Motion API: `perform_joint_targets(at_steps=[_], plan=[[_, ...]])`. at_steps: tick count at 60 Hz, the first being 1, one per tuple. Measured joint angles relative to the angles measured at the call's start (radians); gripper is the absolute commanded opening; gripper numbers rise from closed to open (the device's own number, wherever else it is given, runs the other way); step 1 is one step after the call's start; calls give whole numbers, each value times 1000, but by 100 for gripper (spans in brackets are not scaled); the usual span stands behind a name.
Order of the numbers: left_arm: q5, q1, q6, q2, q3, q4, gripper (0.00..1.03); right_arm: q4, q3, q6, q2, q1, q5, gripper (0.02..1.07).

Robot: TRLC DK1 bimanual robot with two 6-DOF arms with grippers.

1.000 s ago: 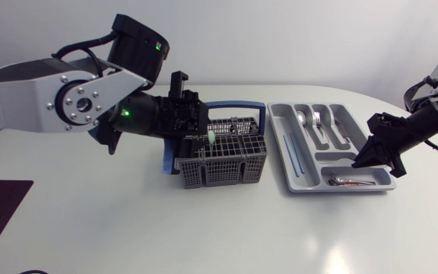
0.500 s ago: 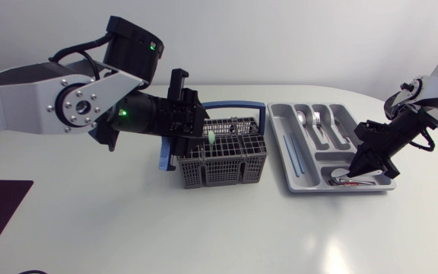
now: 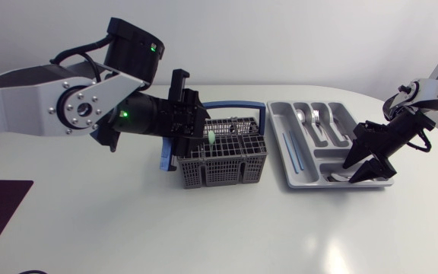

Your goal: Unload the cutlery basket into the drawer organizer.

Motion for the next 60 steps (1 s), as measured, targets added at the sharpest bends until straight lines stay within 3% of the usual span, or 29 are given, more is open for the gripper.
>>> perform_joint_targets(at_steps=[13, 22, 26, 31, 37, 48, 60], plan=[[0, 0, 19, 0, -6, 1, 55, 26, -23, -4, -121, -42, -98, 103], [-6, -15, 47, 0, -45, 42, 55, 42, -142, -18, -294, -61, -162, 103], [-45, -32, 42, 0, -60, 45, 54, 51, -204, -24, -356, -62, -188, 103], [-109, -61, -70, 33, -4, -60, 54, 66, -288, -30, -429, -62, -230, 103], [-186, -110, -299, 114, 152, -206, 54, 69, -375, -30, -506, -63, -274, 103], [-216, -142, -697, 216, 389, -368, 54, 69, -444, -29, -603, -89, -376, 103], [-241, -119, -970, 301, 476, -455, 54, 122, -512, 23, -719, -142, -465, 102]])
